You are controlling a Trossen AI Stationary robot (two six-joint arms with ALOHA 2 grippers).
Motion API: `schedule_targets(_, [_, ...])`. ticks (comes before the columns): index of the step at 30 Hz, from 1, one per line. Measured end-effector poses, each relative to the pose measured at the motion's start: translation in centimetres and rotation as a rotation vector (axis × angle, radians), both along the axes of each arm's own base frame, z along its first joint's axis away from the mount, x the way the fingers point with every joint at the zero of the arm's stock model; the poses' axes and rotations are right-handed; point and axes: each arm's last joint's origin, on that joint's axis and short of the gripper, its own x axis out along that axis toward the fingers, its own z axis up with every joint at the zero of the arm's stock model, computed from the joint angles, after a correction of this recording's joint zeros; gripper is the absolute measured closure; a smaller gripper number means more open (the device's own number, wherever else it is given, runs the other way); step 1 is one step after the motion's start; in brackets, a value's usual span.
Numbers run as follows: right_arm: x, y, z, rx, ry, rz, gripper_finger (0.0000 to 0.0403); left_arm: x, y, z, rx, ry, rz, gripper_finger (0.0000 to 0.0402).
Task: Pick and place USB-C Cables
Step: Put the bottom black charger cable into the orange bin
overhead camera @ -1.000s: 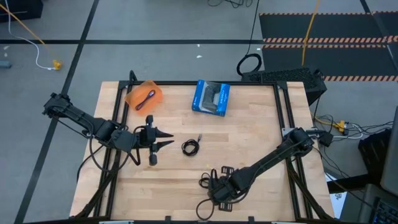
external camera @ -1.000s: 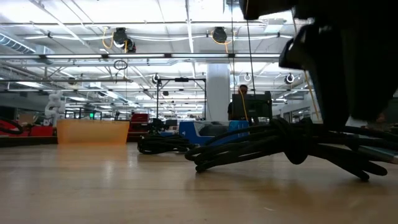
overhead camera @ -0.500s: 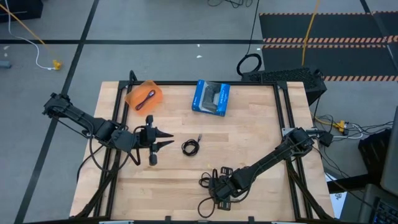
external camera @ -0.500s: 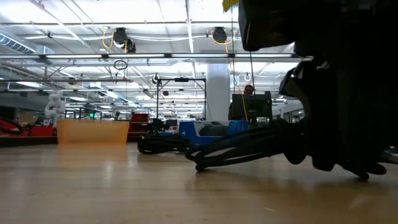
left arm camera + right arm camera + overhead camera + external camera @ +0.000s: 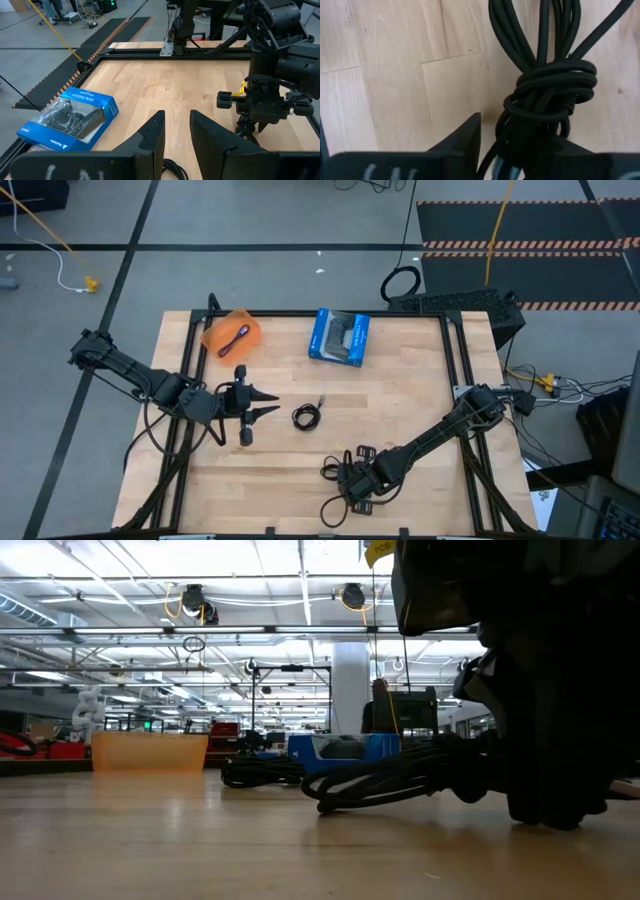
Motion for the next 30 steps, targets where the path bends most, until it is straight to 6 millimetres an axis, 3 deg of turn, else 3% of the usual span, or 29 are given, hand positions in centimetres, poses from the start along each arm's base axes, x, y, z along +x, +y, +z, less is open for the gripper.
schedule_targets(11, [0.0,-0.1,0.0,-0.005,0.005,0.004,0.0369,0.0,0.0,0.0,0.000,0.000,0.000,0.0309])
schedule_targets(21, [0.0,-0.1,0.0,-0.002,0.004,0.005,0.0374,0.0,0.0,0.0,0.004,0.001,-0.002,0.0309])
schedule_targets(30, [-0.5,-0.9,2.8,0.021,-0.031,0.021,0.0377,0.0,0.0,0.0,0.007,0.000,-0.003,0.0309])
